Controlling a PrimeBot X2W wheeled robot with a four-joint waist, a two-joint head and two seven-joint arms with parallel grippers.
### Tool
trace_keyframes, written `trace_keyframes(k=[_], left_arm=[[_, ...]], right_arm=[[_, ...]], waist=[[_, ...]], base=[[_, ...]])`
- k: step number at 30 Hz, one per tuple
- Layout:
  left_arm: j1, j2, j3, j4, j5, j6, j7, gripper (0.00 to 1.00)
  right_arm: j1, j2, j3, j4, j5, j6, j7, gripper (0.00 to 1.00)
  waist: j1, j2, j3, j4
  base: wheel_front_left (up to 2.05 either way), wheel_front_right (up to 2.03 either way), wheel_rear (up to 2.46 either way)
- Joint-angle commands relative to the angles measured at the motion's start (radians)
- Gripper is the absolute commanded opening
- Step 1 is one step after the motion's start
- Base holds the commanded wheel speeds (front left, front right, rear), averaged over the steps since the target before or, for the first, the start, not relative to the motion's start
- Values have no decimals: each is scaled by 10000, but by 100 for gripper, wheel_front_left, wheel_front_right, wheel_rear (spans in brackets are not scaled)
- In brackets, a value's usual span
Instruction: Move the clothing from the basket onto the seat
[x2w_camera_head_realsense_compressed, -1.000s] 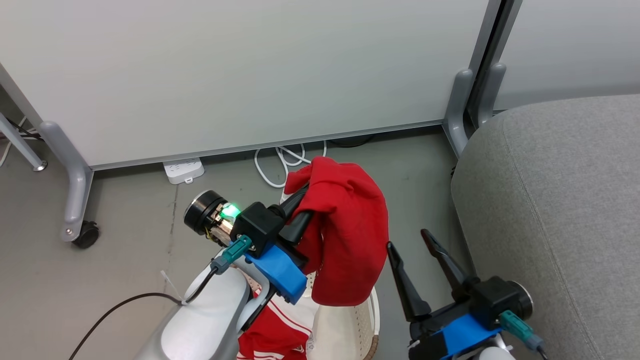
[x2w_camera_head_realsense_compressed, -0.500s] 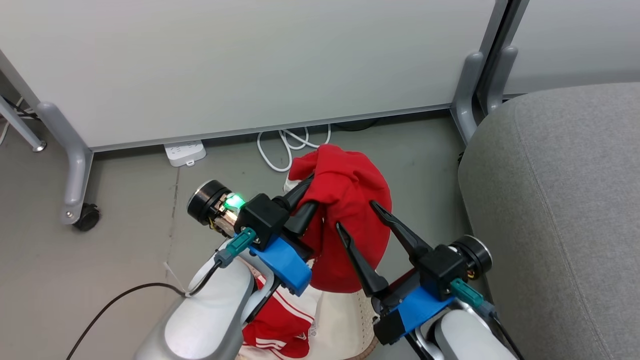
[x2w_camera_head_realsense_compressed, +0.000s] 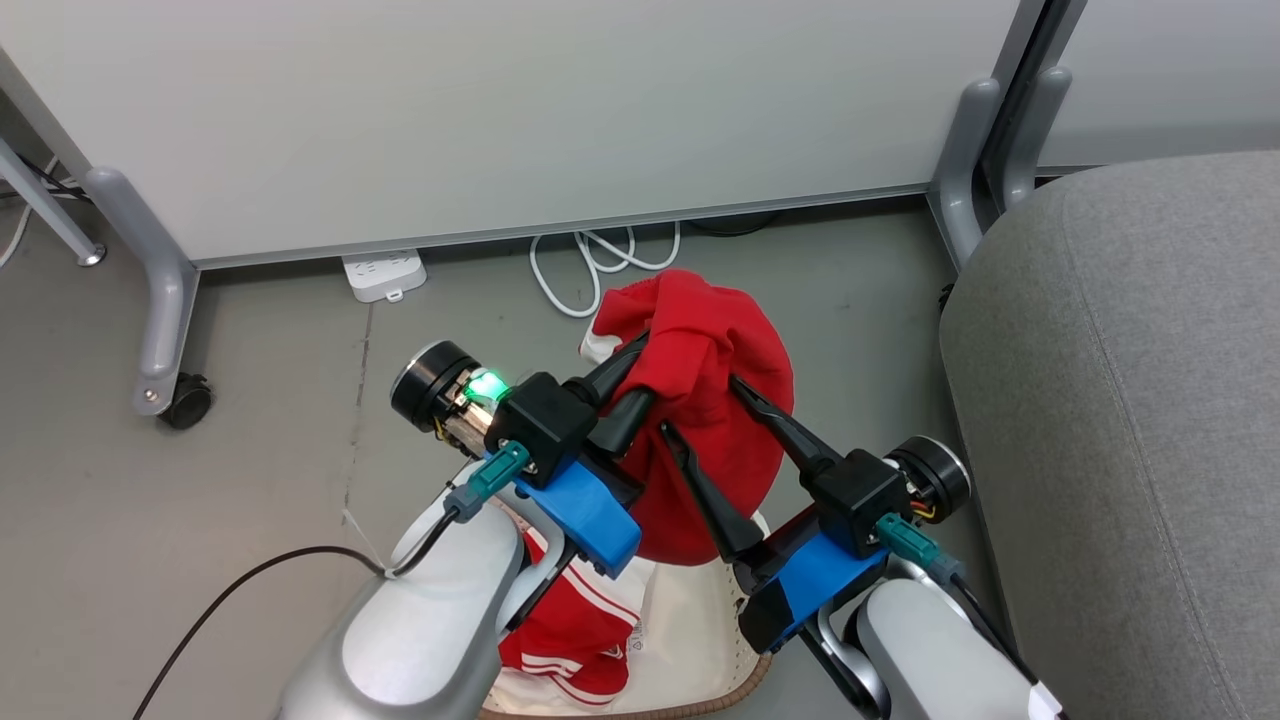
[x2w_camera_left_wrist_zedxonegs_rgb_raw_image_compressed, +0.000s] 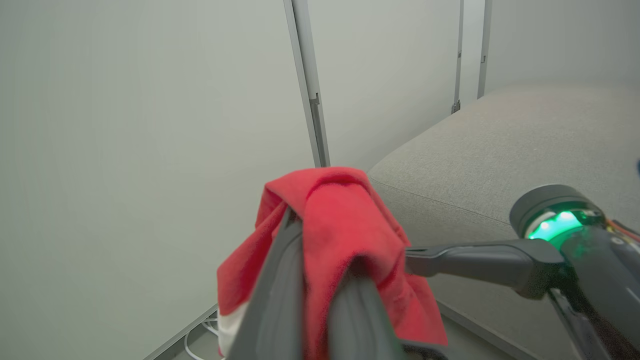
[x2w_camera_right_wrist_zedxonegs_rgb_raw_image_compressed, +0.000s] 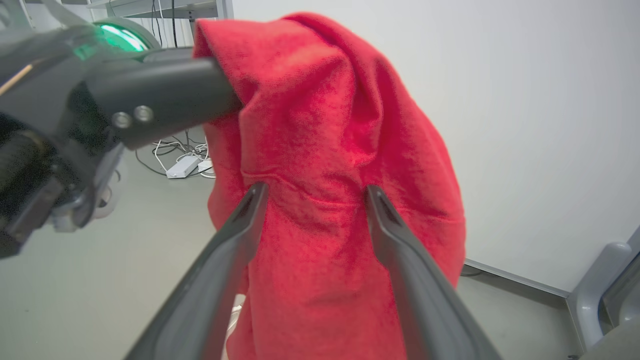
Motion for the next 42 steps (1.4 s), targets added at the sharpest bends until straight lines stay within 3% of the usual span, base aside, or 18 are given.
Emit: trace_keyframes(k=[1, 14, 15, 16, 39, 40, 41, 42], left_arm=[[-176, -9, 13, -34, -10, 5, -31, 0], [-420, -141, -176, -91, -45, 5, -31, 0], [-438, -147, -187, -88, -54, 5, -31, 0], [-463, -152, -196, -85, -62, 5, -31, 0], [-403, -154, -97, 31, -28, 5, -31, 0], [-383, -153, -75, 34, -34, 5, -31, 45], [-374, -156, -1, -13, -19, 16, -31, 100], [-341, -159, 33, -17, -8, 16, -31, 100]], right_arm=[[-266, -16, -70, 116, 34, -7, -10, 100], [-1170, -13, 135, 840, 355, -7, -10, 100], [-1229, -13, 161, 897, 394, -7, -10, 35], [-1278, -13, 194, 931, 412, -7, -10, 0], [-1348, -12, 463, 935, 747, -7, -10, 0], [-1326, -12, 459, 928, 756, -7, -10, 0], [-1304, -12, 449, 919, 762, -7, -10, 0], [-1284, -12, 441, 915, 761, -7, -10, 0]], waist=[[-1, 0, 69, 26], [-1, 0, 459, 196], [-1, 0, 475, 203], [-1, 0, 485, 208], [-1, 0, 417, 139], [-1, 0, 408, 135], [-1, 0, 402, 132], [-1, 0, 395, 127]], base=[[0, 0, 0], [0, 0, 0], [0, 0, 0], [0, 0, 0], [0, 0, 0], [0, 0, 0], [0, 0, 0], [0, 0, 0]])
